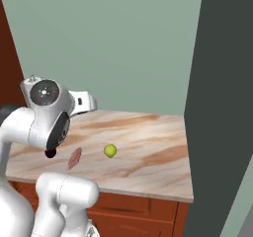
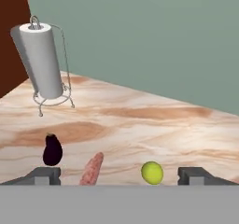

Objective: Open the fridge, remove the pear, eggplant, and steak, and place them on any counter.

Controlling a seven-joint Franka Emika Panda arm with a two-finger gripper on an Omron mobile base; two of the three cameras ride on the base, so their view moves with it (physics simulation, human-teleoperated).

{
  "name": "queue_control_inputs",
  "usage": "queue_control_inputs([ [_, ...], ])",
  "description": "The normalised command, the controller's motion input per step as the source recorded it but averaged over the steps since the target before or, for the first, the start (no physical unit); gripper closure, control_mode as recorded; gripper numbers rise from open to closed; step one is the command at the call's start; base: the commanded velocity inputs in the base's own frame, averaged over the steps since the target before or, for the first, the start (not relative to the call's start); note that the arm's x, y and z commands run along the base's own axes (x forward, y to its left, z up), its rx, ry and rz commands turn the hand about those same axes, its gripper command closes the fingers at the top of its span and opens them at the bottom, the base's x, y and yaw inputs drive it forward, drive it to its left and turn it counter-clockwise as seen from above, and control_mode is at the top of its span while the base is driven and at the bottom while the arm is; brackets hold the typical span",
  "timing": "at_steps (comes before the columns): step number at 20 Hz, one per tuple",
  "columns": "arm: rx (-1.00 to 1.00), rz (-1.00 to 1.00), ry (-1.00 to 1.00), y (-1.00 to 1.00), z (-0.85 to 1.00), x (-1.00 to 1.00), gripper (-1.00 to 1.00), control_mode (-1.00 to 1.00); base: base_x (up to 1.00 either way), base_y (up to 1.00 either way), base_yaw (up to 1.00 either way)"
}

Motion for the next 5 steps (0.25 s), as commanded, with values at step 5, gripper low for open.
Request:
queue_control_inputs([
  [5,0.0,0.0,-0.12,0.17,1.0,-0.78,-1.0,-1.0,0.0,0.0,0.0],
])
